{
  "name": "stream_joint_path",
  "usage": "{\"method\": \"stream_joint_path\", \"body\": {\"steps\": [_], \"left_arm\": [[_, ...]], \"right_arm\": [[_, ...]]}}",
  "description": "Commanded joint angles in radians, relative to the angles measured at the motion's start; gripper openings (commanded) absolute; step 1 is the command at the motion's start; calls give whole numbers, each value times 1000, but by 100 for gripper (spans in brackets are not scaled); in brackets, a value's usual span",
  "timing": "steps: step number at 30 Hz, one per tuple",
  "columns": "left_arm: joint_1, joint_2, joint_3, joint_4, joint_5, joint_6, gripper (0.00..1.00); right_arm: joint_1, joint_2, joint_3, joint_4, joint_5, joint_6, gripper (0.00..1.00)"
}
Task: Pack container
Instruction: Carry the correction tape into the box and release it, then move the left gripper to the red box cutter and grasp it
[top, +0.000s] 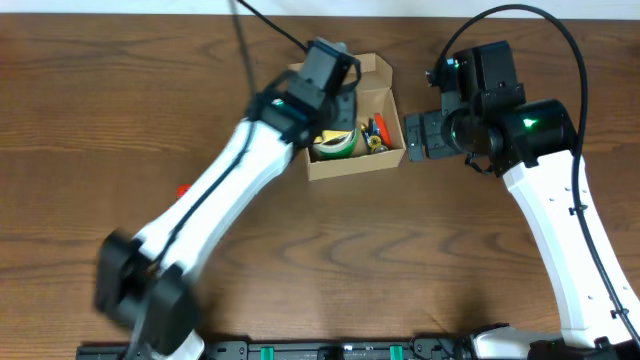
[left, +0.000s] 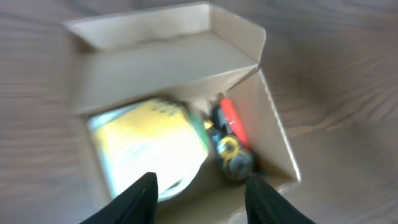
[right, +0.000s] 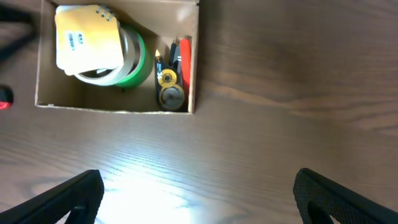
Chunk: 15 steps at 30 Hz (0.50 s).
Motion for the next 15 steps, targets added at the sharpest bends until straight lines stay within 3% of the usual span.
{"method": "stream_joint_path", "body": {"steps": [1, 8, 15], "left_arm": [[18, -135, 31, -98, -128, 69, 44], [111, -316, -16, -367, -188, 62, 39], [219, -436, -335, -281, -167, 7, 45]], "right_arm": [[-4, -18, 0, 2, 0, -8, 99], [-4, -22, 0, -43, 8, -13, 99], [-4, -135, 0, -110, 8, -14, 99]]}}
